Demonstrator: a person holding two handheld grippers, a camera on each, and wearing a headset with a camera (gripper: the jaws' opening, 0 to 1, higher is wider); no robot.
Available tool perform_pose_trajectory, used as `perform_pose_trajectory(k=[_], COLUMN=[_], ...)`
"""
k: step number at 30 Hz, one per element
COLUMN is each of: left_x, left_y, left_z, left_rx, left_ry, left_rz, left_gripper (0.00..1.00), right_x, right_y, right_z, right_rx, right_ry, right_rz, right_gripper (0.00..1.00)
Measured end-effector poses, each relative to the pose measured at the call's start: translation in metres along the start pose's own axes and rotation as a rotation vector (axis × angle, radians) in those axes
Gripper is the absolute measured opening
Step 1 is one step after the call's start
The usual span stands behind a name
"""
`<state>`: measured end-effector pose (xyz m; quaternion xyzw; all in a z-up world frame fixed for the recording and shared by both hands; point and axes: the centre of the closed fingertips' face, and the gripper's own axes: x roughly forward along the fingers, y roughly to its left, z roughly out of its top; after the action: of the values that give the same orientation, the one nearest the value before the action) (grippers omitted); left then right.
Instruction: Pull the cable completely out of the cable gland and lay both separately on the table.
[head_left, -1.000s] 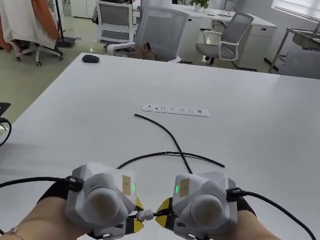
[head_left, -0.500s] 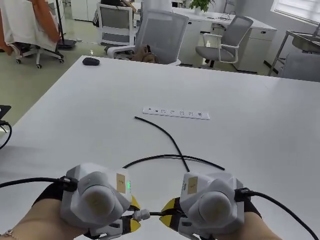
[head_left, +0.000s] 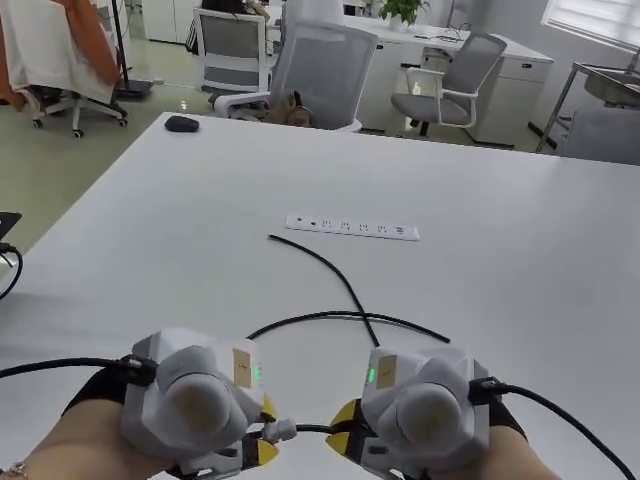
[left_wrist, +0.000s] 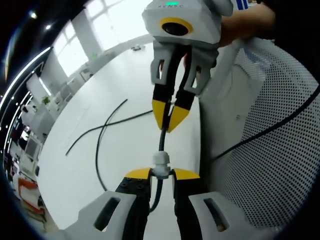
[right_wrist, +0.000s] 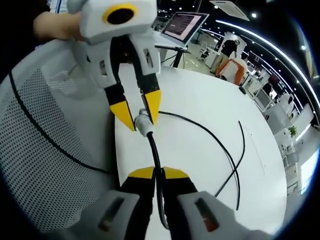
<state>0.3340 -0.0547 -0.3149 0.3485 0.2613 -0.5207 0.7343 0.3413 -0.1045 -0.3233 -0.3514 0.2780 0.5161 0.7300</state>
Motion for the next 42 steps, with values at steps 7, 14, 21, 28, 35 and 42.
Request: perform_pose_trajectory(k=[7, 14, 21, 28, 35, 42], left_x=[-0.002, -0.003, -0.005, -0.005, -0.003, 0.004], left_y=[0.002, 0.009, 0.01, 0.009, 0.004, -0.011], left_z=[0.007, -0.005, -0.003, -0.001, -0.002, 0.01], left_rx=[-0.027, -0.041, -0.056, -0.053, 0.006, 0.197], left_ry=[-0.037, 0.005, -0.008, -0.014, 0.015, 0.055], left_rz=[0.006, 0.03, 0.042, 0.041, 0.039, 0.031], left_gripper=[0.17, 0.17, 0.17, 0.17, 0.17, 0.18], right_x=[-0.001, -0.006, -0.01, -0.01, -0.001, 0.0], right_y=[-0.004, -0.017, -0.027, -0.026, -0.003, 0.017], right_z=[-0.003, -0.027, -0.045, -0.049, -0.027, 0.019], right_rx=[0.032, 0.065, 0.111, 0.121, 0.108, 0.109], right_ry=[0.007, 0.096, 0.165, 0.187, 0.102, -0.095], right_rz=[-0.018, -0.071, -0.121, -0.122, -0.014, 0.096], right_gripper=[0.03, 0.02, 0.03, 0.03, 0.21, 0.19])
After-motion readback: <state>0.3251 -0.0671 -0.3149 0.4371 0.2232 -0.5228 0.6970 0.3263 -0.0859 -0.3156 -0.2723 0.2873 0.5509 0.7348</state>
